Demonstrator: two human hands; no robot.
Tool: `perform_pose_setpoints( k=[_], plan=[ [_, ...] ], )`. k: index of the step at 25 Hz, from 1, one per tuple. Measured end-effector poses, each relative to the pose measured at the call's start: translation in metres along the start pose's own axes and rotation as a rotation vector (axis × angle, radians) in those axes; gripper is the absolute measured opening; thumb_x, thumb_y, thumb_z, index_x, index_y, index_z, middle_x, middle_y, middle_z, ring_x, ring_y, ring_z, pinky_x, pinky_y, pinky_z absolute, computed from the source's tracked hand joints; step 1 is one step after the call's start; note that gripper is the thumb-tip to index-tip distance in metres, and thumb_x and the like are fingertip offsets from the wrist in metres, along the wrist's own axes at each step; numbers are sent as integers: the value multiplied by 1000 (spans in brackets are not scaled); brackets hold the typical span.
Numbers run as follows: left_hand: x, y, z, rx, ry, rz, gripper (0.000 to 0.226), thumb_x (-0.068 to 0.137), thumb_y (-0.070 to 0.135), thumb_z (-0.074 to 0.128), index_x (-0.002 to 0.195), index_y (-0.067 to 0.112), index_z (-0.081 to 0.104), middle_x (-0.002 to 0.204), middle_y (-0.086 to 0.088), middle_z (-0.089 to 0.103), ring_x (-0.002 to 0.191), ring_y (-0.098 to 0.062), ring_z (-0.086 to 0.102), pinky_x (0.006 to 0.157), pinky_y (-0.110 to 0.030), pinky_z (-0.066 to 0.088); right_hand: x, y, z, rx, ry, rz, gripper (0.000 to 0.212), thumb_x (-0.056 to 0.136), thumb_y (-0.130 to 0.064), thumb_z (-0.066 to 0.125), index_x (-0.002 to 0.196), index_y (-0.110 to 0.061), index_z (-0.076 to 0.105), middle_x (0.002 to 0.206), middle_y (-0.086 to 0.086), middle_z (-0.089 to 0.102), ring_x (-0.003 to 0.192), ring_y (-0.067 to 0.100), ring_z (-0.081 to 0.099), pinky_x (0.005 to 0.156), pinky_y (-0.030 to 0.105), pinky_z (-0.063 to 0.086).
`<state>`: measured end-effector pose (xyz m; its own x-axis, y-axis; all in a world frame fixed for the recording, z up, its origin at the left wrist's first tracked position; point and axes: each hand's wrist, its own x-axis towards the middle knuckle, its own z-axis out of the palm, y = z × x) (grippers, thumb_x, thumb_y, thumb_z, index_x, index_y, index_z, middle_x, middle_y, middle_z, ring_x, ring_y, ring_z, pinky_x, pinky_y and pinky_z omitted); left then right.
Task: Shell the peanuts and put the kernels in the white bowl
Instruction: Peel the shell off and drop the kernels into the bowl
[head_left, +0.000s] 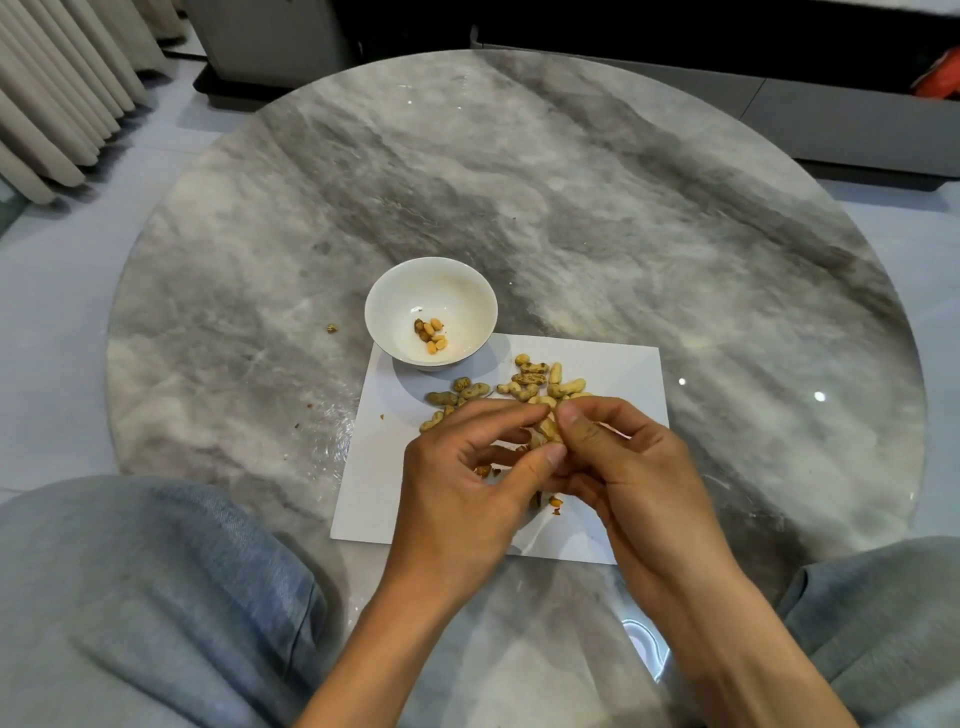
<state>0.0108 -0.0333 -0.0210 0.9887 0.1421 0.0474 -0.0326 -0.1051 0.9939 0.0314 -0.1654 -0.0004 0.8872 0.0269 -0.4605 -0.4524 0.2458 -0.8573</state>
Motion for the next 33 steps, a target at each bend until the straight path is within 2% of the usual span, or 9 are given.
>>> perform_pose_setpoints(
  k=[2,4,6,10,14,18,23,28,33],
  plan=[
    [1,-1,-1,10,44,18,25,80,9,80,98,26,77,92,15,74,84,-8,72,73,-21,57,-2,-1,-1,-73,-23,-30,16,93,-14,63,92,-4,75,84,17,74,71,23,68,66,29,58],
    [1,0,-2,8,77,8,19,81,13,79,96,25,78,88,12,76,83,-10,73,74,-27,59,-3,-3,-3,-105,-54,-41,18,95,-7,60,94,-5,78,83,16,74,70,21,67,67,28,58],
    [2,1,-4,-25,85,-21,20,83,14,77,97,28,77,87,12,77,84,-10,73,76,-29,60,-5,-8,-4,-128,-88,-72,17,90,-4,64,97,-8,79,85,14,75,71,20,68,67,26,57],
    [1,4,-6,-37,7,19,23,87,17,73,105,31,75,100,13,77,97,-9,73,84,-35,60,-6,-14,-6,-222,-98,-157,19,74,-20,73,91,-14,81,88,8,78,78,19,73,67,24,57],
    [2,3,-7,8,-27,67,30,85,12,76,108,31,75,102,15,76,96,-6,72,83,-27,59,-5,-18,-10,-270,-115,-176,18,73,-22,74,88,-18,81,87,7,78,84,27,74,78,31,61],
    [4,2,-11,80,-9,172,32,82,7,78,109,24,74,100,13,76,92,-6,73,79,-22,58,-6,-19,-10,-308,-147,-201,19,70,-16,77,89,-16,81,85,7,78,85,23,75,78,27,60],
    [3,4,-11,102,1,219,31,80,4,79,105,22,76,97,12,76,90,-4,72,78,-20,57,-7,-15,-7,-230,-111,-205,21,69,-12,77,89,-8,81,86,11,78,85,25,75,74,24,58],
    [2,-1,-5,17,75,147,24,80,11,78,100,22,77,92,9,77,87,-10,74,78,-27,59,-9,-5,-1,-154,-23,-228,19,69,-10,77,88,-7,81,86,11,77,84,26,75,73,23,57],
    [2,4,-3,-91,83,69,28,79,1,77,96,23,77,92,7,77,86,-12,74,77,-24,59,-10,-3,2,-31,22,-161,20,69,-10,76,88,-5,80,89,14,77,83,28,75,73,24,58]
  ],
)
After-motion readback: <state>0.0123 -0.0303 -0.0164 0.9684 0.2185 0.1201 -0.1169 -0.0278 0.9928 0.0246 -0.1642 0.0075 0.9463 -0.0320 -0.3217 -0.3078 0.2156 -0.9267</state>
